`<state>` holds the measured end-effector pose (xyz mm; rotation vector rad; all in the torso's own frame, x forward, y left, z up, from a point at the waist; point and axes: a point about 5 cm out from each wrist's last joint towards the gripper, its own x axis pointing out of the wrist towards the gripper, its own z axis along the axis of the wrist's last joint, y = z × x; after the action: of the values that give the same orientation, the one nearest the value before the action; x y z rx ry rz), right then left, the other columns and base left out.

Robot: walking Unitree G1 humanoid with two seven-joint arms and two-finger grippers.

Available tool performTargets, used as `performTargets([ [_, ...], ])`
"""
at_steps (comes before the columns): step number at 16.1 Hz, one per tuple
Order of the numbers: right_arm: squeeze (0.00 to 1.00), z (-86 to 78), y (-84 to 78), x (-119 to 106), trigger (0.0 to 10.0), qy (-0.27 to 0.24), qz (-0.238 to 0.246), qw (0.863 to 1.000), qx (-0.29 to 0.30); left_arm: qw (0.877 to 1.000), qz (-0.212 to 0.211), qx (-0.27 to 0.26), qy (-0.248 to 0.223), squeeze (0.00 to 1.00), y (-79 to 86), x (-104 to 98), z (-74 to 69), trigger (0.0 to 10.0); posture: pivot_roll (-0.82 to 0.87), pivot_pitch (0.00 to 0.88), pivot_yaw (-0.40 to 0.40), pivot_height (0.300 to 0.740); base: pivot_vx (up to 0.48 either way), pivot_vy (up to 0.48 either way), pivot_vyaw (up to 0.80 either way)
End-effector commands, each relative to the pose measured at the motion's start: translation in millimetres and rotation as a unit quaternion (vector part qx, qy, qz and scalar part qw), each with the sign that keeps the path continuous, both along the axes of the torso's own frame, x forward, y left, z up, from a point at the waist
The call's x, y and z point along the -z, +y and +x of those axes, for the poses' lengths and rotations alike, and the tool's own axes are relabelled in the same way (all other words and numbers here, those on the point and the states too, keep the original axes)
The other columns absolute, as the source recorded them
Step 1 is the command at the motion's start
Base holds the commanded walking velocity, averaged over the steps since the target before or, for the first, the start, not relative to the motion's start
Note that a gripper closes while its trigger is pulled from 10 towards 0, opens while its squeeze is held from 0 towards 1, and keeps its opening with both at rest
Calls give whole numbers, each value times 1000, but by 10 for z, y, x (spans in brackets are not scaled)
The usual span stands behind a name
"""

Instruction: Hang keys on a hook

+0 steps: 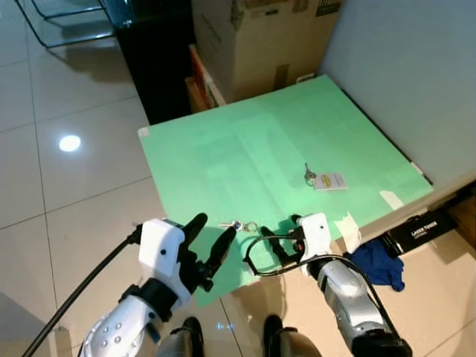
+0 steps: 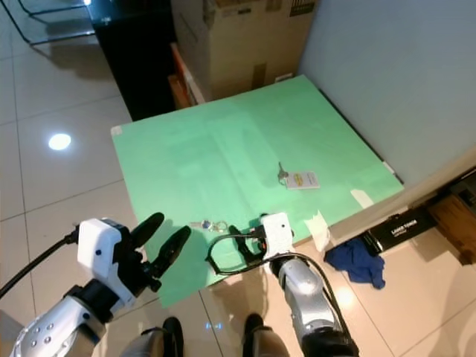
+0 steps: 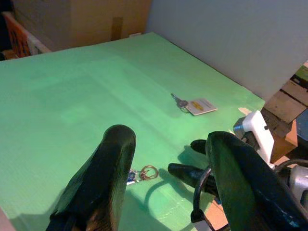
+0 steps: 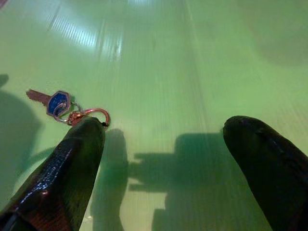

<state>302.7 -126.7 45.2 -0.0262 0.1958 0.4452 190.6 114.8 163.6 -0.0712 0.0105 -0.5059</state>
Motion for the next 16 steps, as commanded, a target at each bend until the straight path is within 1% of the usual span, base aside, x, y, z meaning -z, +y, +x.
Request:
performTargets([
  [1,0,-19,-29,62,10000,12,-7,1000,-4,1000,-1,7,12,0,-8,46,-33,10000,110,333,-25,740,0,0,0],
  [3,0,33,20,18,10000,3,-12,1000,-24,1000,-1,6,11,0,-10,48,-27,10000,111,327,-30,740,0,0,0],
  [5,0,79,66,-20,10000,-5,-9,999,-32,1000,-2,5,8,0,-11,47,-15,10000,112,317,-36,740,0,0,0],
  [7,0,58,78,21,10000,4,-6,1000,-29,1000,-3,5,9,0,-19,54,-13,10000,111,314,-37,740,0,0,0],
  [9,0,22,50,95,10000,18,-3,1000,-19,1000,-4,7,10,0,-31,61,-7,10000,109,314,-35,740,0,0,0],
  [11,0,35,7,115,10000,22,-7,1000,-9,1000,-5,9,11,0,-36,65,-8,10000,109,316,-26,740,0,0,0],
  [13,0,66,-11,94,10000,16,-10,1000,-6,1000,-5,11,12,0,-42,68,-9,10000,110,317,-24,740,0,0,0],
  [15,0,133,-17,17,10000,-5,-32,999,-15,1000,-4,12,13,0,-50,72,-14,10000,110,320,-24,740,0,0,0],
  [16,0,145,-20,8,10000,-6,-32,999,-15,1000,-4,13,13,0,-51,73,-15,10000,110,320,-25,740,0,0,0],
])
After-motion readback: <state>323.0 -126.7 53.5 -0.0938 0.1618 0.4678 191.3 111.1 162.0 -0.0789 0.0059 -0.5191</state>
